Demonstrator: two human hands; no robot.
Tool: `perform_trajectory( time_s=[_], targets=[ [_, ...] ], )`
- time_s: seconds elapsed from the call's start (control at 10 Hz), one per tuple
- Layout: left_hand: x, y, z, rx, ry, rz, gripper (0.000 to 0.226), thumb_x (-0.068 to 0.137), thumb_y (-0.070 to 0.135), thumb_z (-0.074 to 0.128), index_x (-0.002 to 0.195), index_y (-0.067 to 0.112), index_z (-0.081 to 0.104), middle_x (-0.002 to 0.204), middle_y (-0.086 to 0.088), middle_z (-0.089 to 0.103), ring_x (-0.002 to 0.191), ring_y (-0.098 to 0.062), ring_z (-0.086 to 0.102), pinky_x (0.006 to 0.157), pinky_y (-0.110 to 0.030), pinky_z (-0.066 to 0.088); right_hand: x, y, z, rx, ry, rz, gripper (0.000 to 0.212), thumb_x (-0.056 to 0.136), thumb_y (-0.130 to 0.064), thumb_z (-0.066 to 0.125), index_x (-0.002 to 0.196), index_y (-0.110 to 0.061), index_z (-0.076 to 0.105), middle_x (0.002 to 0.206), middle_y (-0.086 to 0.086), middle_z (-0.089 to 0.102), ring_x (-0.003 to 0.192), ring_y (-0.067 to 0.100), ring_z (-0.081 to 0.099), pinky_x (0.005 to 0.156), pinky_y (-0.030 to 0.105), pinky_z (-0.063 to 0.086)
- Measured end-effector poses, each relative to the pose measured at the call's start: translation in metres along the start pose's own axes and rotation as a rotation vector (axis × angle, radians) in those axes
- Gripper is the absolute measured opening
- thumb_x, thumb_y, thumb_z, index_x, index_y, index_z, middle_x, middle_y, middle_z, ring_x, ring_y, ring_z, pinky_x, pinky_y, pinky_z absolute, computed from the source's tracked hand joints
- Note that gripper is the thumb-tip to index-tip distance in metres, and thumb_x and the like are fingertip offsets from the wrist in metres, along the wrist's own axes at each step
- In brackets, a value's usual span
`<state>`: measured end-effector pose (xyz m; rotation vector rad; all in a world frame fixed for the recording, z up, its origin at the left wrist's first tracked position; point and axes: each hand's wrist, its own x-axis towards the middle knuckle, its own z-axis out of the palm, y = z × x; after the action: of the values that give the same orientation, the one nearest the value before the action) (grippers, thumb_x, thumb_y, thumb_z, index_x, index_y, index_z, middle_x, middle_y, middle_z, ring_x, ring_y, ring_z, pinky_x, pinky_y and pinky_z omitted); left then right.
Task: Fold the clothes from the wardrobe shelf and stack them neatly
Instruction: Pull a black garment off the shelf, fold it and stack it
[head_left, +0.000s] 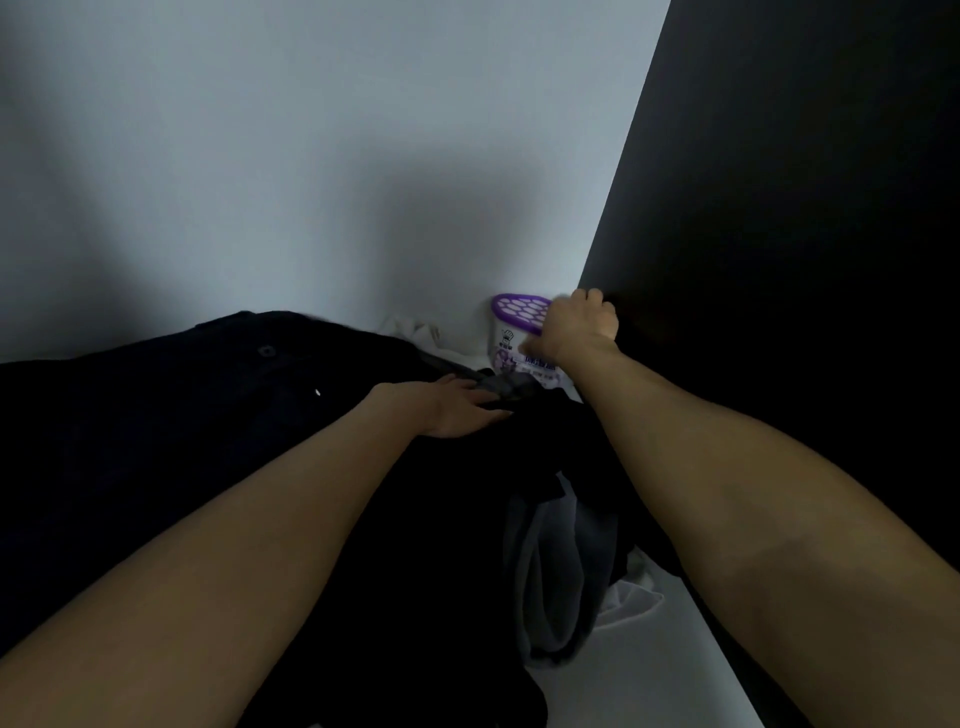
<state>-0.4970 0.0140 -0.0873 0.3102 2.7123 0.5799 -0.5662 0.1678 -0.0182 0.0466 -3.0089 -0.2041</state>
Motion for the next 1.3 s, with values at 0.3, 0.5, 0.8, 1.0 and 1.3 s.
perform_trajectory(
  time_s=[0.3, 0.5, 0.8, 1.0, 1.3],
  targets=[
    [-0.015, 0.003, -0.001, -0.100, 0.085, 0.062, 0.051, 0.103, 0.042, 0.043, 0.147, 0.016, 0.046, 0.157, -0.010, 0.038, 0.145, -0.025, 0.032, 0.121, -0.037, 0.020, -0.007, 0.006, -0.002, 0.077, 0.012, -0.053, 0.081, 0.083, -0.058, 0.067, 0.141, -0.009, 0.042, 0.142, 0.014, 0.045, 0.133, 0.034, 0.034, 0.105, 0.043, 0.035],
    [-0.070, 0.025, -0.014, 0.377, 0.422, 0.031, 0.042, 0.099, 0.056, 0.033, 0.126, 0.036, 0.059, 0.131, -0.005, 0.063, 0.118, -0.029, 0.060, 0.087, -0.039, 0.045, -0.039, 0.007, -0.034, 0.200, 0.233, -0.132, 0.039, 0.094, -0.033, 0.052, 0.126, -0.011, 0.055, 0.131, 0.012, 0.054, 0.125, 0.032, 0.043, 0.095, 0.043, 0.040],
    [-0.201, 0.022, -0.014, 0.611, 0.597, -0.022, 0.030, 0.094, 0.035, 0.043, 0.113, 0.022, 0.062, 0.115, 0.001, 0.064, 0.112, -0.024, 0.056, 0.081, -0.037, 0.037, -0.111, -0.025, -0.069, 0.546, 0.258, -0.229, 0.037, 0.086, -0.018, 0.050, 0.120, -0.010, 0.063, 0.128, 0.012, 0.060, 0.119, 0.035, 0.054, 0.091, 0.037, 0.045],
    [-0.301, 0.025, -0.002, 0.660, 0.648, -0.118, 0.023, 0.094, 0.033, 0.043, 0.097, 0.020, 0.063, 0.105, -0.001, 0.064, 0.103, -0.027, 0.058, 0.075, -0.035, 0.032, -0.177, -0.056, -0.084, 0.619, 0.243, -0.350, 0.036, 0.090, -0.022, 0.053, 0.124, -0.016, 0.061, 0.130, 0.006, 0.060, 0.117, 0.028, 0.057, 0.081, 0.031, 0.034],
    [-0.441, 0.022, 0.043, 0.708, 0.532, -0.473, 0.016, 0.088, 0.027, 0.046, 0.075, 0.022, 0.052, 0.070, 0.003, 0.048, 0.073, -0.022, 0.051, 0.075, -0.035, 0.032, -0.323, -0.105, -0.089, 0.603, 0.076, -0.651, 0.028, 0.092, -0.018, 0.053, 0.117, -0.010, 0.062, 0.119, 0.008, 0.064, 0.109, 0.027, 0.059, 0.087, 0.032, 0.045]
  ],
)
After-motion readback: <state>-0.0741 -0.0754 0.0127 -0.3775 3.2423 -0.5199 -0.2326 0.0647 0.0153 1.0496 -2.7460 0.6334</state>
